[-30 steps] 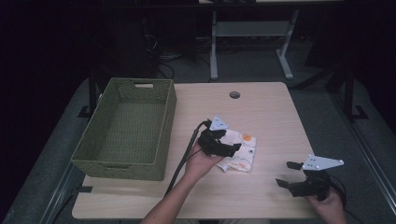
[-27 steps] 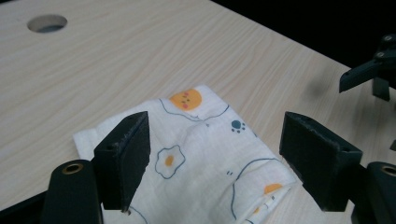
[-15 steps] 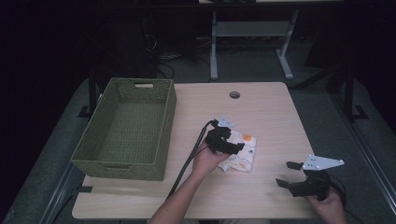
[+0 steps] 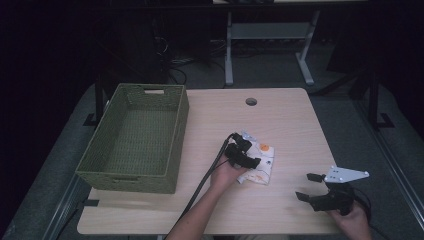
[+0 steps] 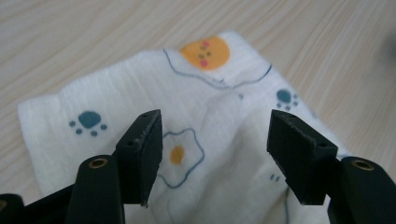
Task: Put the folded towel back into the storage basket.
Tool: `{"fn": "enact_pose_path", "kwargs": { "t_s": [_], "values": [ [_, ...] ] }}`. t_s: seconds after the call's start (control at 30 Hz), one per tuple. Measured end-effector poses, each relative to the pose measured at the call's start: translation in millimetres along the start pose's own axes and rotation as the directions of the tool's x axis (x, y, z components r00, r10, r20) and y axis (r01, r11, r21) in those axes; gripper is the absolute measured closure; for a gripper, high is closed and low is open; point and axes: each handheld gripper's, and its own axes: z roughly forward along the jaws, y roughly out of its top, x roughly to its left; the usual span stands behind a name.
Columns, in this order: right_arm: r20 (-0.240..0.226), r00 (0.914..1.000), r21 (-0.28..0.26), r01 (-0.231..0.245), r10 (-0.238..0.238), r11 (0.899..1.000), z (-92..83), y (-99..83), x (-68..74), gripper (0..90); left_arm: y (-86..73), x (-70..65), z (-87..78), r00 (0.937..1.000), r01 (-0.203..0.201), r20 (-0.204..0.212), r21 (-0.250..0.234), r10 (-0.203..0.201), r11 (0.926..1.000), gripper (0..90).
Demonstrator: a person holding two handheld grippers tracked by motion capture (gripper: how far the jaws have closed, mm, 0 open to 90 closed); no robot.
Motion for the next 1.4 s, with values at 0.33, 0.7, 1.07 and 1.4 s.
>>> {"fn": "enact_pose_path", "kwargs": {
  "t_s": [0.33, 0.7, 1.07, 1.4],
  "values": [
    [-0.003, 1.0, 0.0, 0.001, -0.001, 1.0, 0.5, 0.3, 1.3, 18.1, -8.1, -8.2, 2.9, 0.9933, -0.062, -0.098, -0.011, 0.06, 0.998, 47.5],
    [-0.001, 1.0, 0.005, 0.007, -0.007, 1.0, 1.2, 1.0, 2.6, 18.1, -11.4, -1.6, 0.1, 0.9924, -0.046, -0.115, -0.033, 0.042, 0.9984, 72.7],
    [-0.004, 1.0, 0.004, 0.002, -0.002, 1.0, 0.5, -0.4, 1.6, 18.1, -15.2, 6.5, -5.7, 0.9957, 0.023, -0.088, -0.055, -0.027, 0.9982, 82.0],
    [0.0, 1.0, 0.0, -0.001, 0.001, 1.0, 0.2, 0.2, 1.3, 18.1, -22.6, 22.4, -25.2, 0.9813, 0.192, 0.044, -0.158, -0.187, 0.9685, 81.9]
  ]
}}
